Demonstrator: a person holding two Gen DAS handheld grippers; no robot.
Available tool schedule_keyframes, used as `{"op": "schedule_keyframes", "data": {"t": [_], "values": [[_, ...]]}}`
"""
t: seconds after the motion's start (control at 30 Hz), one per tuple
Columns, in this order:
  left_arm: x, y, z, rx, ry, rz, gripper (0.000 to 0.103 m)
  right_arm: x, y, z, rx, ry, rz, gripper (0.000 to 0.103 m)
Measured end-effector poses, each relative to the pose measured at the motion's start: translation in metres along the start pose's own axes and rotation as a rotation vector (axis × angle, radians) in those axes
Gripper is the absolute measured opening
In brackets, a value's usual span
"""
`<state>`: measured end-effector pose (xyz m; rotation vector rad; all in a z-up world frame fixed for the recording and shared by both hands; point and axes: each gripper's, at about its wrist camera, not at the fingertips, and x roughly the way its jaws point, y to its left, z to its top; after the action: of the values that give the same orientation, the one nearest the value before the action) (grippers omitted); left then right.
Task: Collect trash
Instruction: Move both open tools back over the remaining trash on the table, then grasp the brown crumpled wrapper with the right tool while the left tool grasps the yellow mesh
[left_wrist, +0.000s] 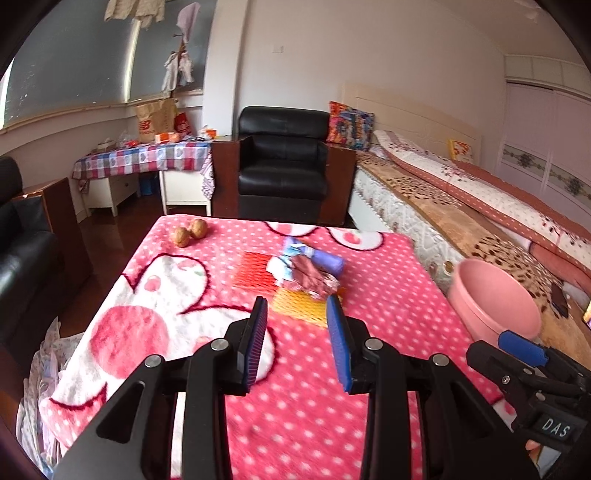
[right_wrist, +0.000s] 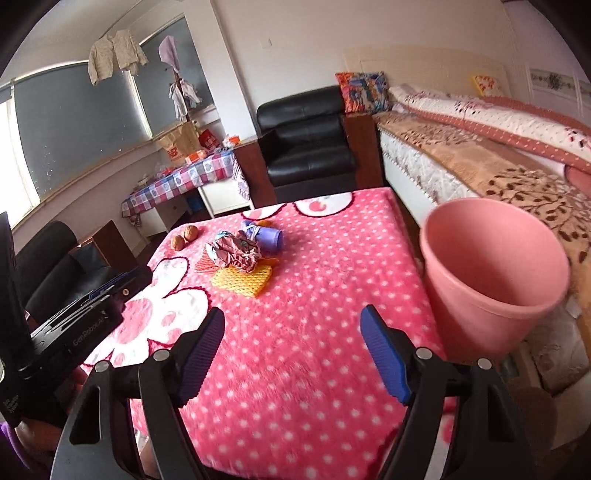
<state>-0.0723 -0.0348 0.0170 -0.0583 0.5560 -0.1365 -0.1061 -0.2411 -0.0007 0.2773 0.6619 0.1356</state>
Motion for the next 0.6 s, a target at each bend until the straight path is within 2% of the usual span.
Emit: {"op": "schedule_keyframes", "data": {"t": [0.13,0.37,0.6], "values": [[0.014,0.027,0.017,-0.061,-0.009,0.023,0.033,0.03,0.008,0.019,-0.012,0.029,0.05,0.075],[0.039,0.067,0.033,-0.155,0.013,0.051,0.033,0.088,0.044,0.044,-0.15,0.091,0.113,0.069],[0.06,0.084,0.037,-0.124,0.067,0.043,0.033,0.146,0.074,0.058,-0.243,0.144,0.145,0.069]]}}
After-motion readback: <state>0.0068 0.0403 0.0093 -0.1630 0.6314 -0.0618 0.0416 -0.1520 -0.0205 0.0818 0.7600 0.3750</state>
